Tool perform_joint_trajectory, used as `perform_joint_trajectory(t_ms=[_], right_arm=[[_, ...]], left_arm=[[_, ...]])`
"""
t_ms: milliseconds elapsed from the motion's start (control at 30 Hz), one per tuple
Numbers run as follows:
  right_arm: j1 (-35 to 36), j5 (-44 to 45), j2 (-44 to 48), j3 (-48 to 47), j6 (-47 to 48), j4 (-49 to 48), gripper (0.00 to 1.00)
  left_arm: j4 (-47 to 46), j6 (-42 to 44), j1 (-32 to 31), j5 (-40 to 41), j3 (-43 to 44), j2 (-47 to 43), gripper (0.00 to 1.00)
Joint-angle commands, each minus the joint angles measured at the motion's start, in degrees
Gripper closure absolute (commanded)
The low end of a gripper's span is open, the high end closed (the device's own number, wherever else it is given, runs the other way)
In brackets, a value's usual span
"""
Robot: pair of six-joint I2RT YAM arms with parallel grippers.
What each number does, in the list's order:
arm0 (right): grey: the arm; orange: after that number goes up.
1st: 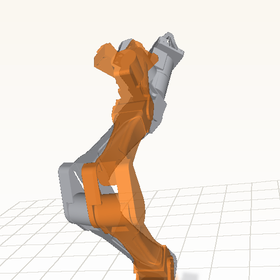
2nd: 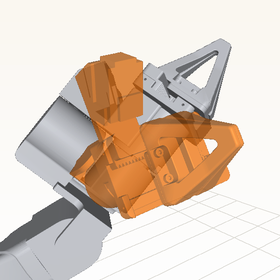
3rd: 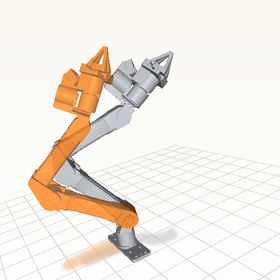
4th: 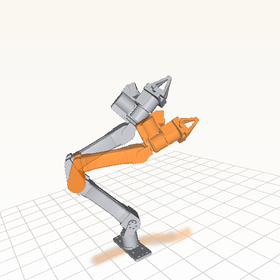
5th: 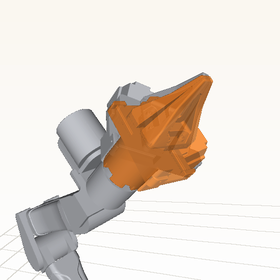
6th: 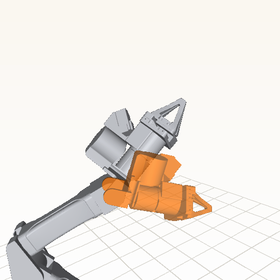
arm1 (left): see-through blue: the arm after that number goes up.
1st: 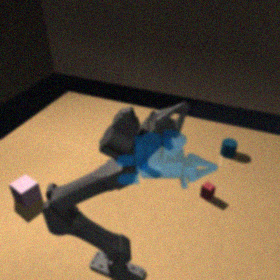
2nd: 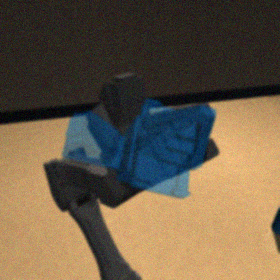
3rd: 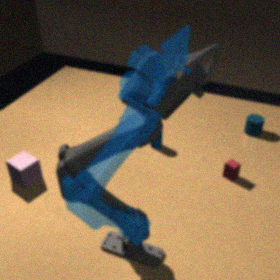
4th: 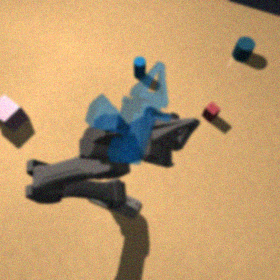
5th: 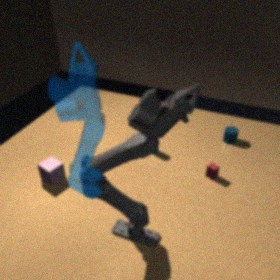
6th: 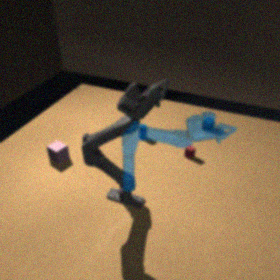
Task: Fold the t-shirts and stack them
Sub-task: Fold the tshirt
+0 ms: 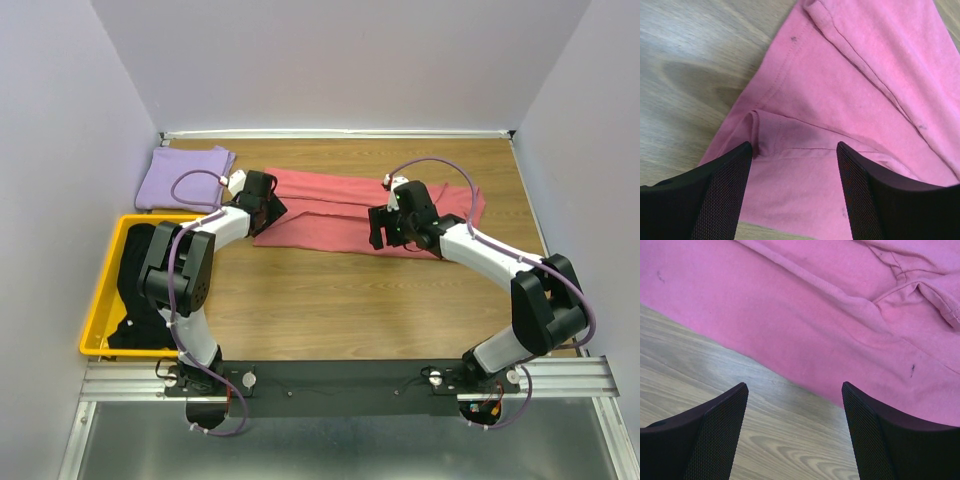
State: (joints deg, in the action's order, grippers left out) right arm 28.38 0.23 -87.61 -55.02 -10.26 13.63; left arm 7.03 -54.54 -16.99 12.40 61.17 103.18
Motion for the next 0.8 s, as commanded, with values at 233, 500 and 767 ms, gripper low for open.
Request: perform_joint_trajectory(t_ms=[233, 500, 767], right_arm=[[-0.1, -0.6, 1.3, 1.1, 0.1, 0.6, 0.17], [-0.2, -0.6, 1.6, 1.5, 0.1, 0.5, 0.17], [-0.2, -0.6, 1.7, 1.4, 0.3, 0.7, 0.17]], left_arm=[[1.9, -1.2, -0.1, 3.7, 1.4, -0.3, 0.29], [1.6, -0.7, -0.1, 3.2, 3.3, 0.9, 0.37], [3.0, -0.7, -0.1, 2.7, 5.5, 2.0, 0.37]])
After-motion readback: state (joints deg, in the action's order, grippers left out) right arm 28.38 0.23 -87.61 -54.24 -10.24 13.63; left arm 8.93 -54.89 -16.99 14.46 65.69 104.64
